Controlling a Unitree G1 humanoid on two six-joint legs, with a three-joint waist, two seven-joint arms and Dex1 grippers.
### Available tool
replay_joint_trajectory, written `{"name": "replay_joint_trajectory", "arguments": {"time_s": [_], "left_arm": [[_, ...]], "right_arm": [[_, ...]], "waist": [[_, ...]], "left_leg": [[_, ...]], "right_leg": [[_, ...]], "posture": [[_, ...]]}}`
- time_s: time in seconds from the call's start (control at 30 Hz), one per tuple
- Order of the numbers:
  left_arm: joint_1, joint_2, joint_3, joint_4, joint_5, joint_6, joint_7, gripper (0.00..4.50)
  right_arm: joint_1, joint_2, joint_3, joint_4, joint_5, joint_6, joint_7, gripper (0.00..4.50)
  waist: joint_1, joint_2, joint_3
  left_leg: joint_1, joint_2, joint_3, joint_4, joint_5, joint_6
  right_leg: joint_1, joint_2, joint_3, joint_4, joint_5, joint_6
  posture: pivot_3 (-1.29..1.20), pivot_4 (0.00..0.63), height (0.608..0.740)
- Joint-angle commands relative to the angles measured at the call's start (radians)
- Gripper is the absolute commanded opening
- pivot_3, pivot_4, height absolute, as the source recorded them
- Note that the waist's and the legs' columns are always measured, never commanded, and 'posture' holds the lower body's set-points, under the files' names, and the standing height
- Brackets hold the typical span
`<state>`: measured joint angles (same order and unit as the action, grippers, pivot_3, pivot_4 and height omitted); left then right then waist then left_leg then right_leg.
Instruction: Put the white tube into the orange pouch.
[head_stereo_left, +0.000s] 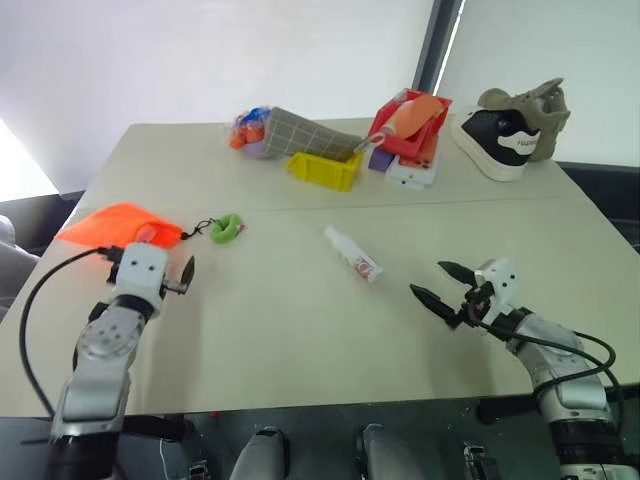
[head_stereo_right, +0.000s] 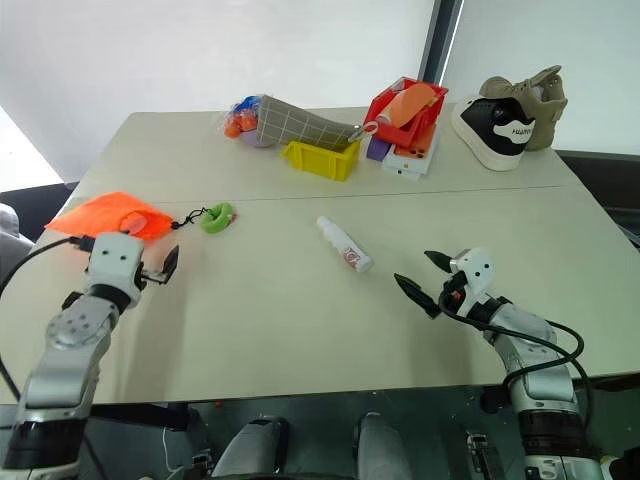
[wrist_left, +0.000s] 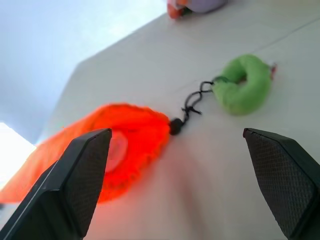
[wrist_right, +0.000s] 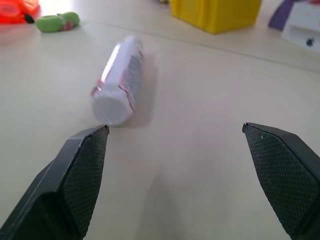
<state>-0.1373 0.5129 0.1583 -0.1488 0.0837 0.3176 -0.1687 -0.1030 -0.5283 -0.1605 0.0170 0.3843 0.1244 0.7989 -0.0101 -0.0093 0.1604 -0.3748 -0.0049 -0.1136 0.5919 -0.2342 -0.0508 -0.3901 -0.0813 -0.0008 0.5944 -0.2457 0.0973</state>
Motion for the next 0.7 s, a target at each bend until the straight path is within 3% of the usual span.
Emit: {"name": "replay_joint_trajectory", "arguments": {"time_s": [0.03,0.3,0.7], "left_arm": [[-0.072,0.027,-0.054,0.054,0.129,0.035,0.068,4.5],[-0.154,0.032,-0.063,0.125,0.216,0.083,0.133,4.5],[-0.25,0.102,-0.048,0.367,0.23,0.039,0.147,4.5]], "right_arm": [[-0.012,0.003,0.008,-0.079,0.004,0.009,-0.013,4.44],[-0.008,0.015,0.044,-0.172,0.013,0.044,-0.031,4.44],[-0.008,0.079,0.237,-0.319,-0.006,0.105,-0.01,4.44]], "waist": [[-0.001,0.0,0.0],[-0.002,0.0,0.0],[-0.001,-0.001,0.0]], "left_leg": [[0.0,0.0,0.0,0.0,0.0,0.0],[0.0,0.0,0.0,0.0,0.0,0.0],[0.001,0.0,-0.001,-0.001,0.0,0.0]], "right_leg": [[0.0,0.0,0.0,0.0,0.0,0.0],[0.0,0.0,0.0,0.001,0.0,0.001],[-0.001,0.0,0.0,0.002,0.0,0.001]], "posture": [[0.0,0.15,0.74],[0.0,0.15,0.74],[0.0,0.15,0.74]]}}
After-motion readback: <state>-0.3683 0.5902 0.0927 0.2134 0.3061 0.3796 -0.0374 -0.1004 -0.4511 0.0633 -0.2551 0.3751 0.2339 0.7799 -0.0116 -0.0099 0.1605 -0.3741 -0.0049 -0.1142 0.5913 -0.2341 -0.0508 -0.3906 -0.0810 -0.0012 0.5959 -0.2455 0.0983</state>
